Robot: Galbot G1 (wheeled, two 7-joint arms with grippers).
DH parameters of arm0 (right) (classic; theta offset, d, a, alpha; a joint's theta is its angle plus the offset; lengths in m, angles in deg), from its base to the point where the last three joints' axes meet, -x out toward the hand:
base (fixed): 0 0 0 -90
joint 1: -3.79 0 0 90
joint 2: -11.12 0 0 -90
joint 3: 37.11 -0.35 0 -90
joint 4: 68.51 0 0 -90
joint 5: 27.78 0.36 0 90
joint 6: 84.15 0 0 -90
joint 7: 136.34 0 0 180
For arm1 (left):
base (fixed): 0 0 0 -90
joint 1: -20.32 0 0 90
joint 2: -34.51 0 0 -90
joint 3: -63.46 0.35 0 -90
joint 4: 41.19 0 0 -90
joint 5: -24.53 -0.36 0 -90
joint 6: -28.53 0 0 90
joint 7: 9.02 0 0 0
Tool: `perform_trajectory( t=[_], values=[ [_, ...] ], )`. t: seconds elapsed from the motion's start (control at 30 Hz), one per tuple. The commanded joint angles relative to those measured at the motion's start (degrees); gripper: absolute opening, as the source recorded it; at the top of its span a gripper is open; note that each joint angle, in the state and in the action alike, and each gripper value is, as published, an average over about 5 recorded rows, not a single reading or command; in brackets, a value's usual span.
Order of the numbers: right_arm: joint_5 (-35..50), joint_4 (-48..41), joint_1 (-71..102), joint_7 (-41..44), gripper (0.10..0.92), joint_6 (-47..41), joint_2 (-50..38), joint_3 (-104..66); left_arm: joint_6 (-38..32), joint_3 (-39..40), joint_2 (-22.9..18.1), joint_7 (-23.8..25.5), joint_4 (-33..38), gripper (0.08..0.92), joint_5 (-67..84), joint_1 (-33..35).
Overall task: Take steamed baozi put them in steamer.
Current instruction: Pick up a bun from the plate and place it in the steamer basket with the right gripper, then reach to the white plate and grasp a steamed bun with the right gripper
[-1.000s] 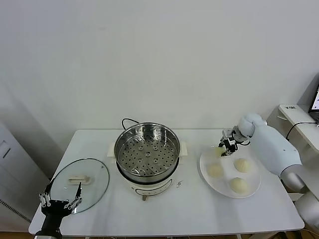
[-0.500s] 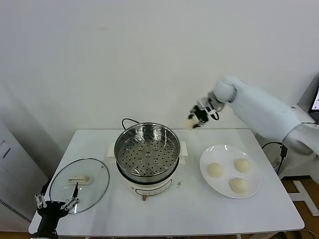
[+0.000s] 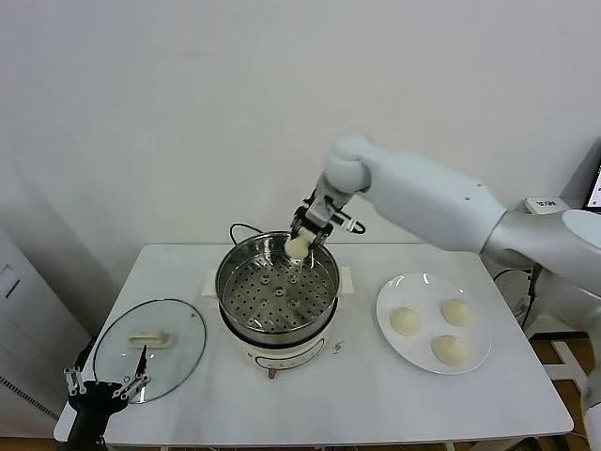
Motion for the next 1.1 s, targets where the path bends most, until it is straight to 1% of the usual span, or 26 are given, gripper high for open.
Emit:
perform_trajectory(
  t=[0.03,0.17,0.43,0.53,0.6,0.7,0.77,0.87,1.0,1.07,1.1],
  values=[
    [-14.5,-7.2,7.8,-0.7,0.417,12.3,7.5,-5.8,0.1,-0.8,0.6,0.1,0.5,0.823,1.0,0.5],
    [-18.2,-9.7,9.3,-0.8,0.422,13.9,9.1,-7.8,0.1,-1.1,0.6,0.1,0.2,0.823,1.2,0.5],
    [-22.0,-11.0,10.6,-2.6,0.481,14.2,9.7,-9.7,0.2,-0.9,0.4,0.2,0.1,0.823,1.0,0.1],
    [-21.9,-10.6,10.4,-3.0,0.537,13.5,9.5,-10.4,0.2,-0.7,0.2,0.3,0.0,0.823,1.0,-0.1],
    [-19.2,-10.3,9.7,-2.1,0.589,12.5,9.0,-10.6,0.2,-0.5,0.1,0.4,0.0,0.823,0.9,-0.1],
    [-10.5,-9.8,6.9,-0.4,0.667,8.3,7.8,-9.5,0.2,-0.4,0.0,0.4,0.1,0.823,0.6,-0.1],
    [-2.7,-9.1,3.9,0.1,0.727,3.1,6.5,-7.7,0.2,-0.3,-0.1,0.5,0.3,0.823,0.3,0.1],
    [13.0,-7.5,-1.9,-0.4,0.794,-7.1,3.1,-2.7,0.1,-0.1,-0.1,0.5,0.6,0.823,0.0,0.3],
    [35.3,-5.2,-9.7,-1.5,0.821,-26.0,-3.5,6.0,0.1,0.0,-0.2,0.5,0.8,0.823,-0.2,0.3],
    [42.4,-6.1,-12.4,-0.3,0.822,-33.7,-6.9,8.7,0.1,0.0,-0.3,0.5,0.8,0.823,-0.2,0.3],
    [44.1,-7.2,-13.2,0.8,0.822,-36.4,-8.5,9.7,0.0,0.0,-0.3,0.5,0.8,0.823,-0.2,0.3]
  ],
)
